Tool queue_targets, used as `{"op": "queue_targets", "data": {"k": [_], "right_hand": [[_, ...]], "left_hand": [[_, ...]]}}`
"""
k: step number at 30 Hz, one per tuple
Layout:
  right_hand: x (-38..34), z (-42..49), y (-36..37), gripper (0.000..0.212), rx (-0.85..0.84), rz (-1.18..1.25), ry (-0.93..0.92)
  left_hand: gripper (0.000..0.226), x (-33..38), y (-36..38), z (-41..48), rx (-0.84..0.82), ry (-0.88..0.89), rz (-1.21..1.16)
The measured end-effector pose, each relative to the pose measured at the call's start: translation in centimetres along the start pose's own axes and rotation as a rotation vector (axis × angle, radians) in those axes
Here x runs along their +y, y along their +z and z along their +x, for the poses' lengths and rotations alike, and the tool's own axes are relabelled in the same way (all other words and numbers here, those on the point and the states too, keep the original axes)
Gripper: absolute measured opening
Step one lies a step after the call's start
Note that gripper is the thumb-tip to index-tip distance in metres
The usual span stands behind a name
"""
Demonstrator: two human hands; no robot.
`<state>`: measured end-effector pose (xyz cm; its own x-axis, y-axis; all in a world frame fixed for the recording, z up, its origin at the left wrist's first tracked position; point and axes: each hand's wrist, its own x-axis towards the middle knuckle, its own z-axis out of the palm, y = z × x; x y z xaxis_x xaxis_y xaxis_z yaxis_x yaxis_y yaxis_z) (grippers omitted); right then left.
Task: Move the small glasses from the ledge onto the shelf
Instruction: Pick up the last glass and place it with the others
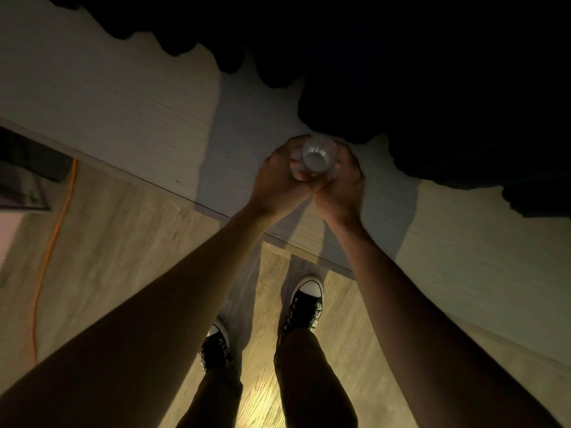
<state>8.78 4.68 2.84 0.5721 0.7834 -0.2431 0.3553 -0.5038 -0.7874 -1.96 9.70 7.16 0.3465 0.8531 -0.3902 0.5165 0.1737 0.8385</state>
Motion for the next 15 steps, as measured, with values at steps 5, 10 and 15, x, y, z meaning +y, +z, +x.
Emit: {"op": "queue_targets", "data": {"k": [5,10,15], "right_hand": [[-8.2,-1.6,-0.2,0.048,-0.100,0.050,-0.022],[-19.2,-4.2,0.2,0.054,-0.264,0.038,-0.132],[-32.0,-9.7,0.2,0.058,-0.406,0.004,-0.357]], "left_hand": [[0.071,2.7,-6.3,-2.0,0.128,-0.019,0.071],[0.065,7.2,-15.8,-6.3,0.295,-0.006,0.047],[0.064,12.3,-26.1,-14.3,0.527,-0.012,-0.027]]}}
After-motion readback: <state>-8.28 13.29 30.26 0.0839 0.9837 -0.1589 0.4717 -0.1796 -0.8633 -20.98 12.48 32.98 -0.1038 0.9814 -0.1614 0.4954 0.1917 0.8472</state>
